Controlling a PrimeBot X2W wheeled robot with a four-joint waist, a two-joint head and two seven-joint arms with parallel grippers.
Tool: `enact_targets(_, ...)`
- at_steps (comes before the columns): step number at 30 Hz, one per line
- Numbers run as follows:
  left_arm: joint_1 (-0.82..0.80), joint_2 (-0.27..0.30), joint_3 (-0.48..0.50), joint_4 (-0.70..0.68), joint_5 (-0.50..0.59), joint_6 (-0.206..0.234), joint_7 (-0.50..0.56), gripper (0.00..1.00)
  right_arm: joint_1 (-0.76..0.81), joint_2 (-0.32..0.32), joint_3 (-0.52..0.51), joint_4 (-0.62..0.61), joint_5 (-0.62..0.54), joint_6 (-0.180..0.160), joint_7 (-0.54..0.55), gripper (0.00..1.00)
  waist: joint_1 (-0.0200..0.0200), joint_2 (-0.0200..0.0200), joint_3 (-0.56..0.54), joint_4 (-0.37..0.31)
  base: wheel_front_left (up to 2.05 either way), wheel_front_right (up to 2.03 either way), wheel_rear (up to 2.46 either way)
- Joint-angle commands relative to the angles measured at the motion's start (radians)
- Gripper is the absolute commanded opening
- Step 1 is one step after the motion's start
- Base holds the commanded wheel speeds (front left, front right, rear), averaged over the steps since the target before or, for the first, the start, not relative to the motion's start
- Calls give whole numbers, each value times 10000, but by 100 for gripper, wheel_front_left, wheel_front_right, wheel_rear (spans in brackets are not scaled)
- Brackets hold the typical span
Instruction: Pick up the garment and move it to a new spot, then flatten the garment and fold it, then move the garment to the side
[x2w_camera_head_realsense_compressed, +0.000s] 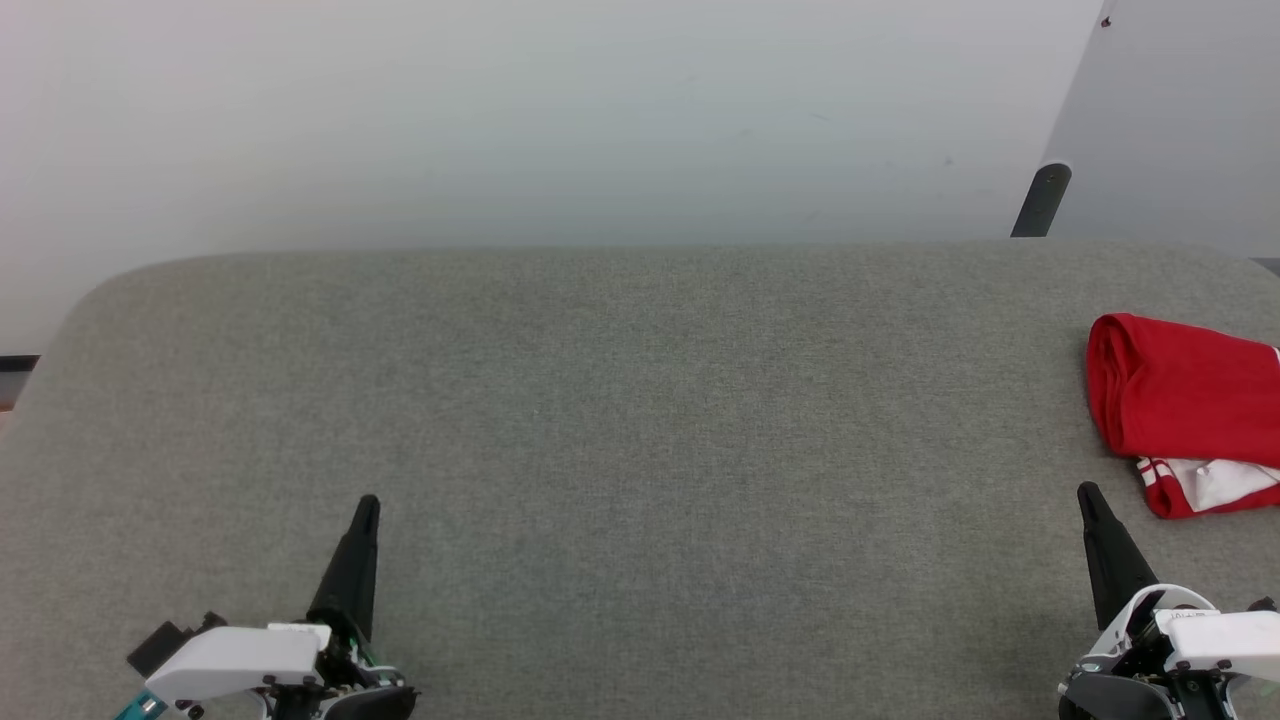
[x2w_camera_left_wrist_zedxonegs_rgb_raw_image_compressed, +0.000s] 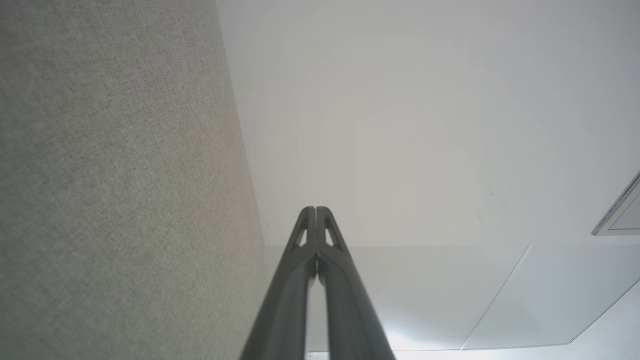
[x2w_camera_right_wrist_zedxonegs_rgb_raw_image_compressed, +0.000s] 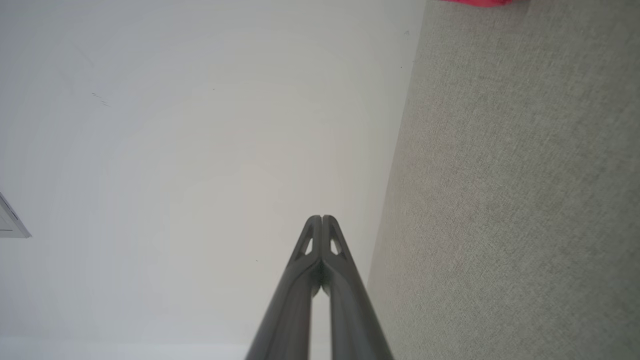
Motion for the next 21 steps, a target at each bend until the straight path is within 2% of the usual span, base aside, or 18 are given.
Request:
enact_targets(1,-92,-2,14,8,-34,-55,18,0,-39,34,-2,3,40,4,1,0,0,0,0,0,0,0,0)
enact_targets(21,-92,-2,13,7,-34,-55,17,0,-39,33,-1,3,40,4,0,0,0,0,0,0,0,0,0)
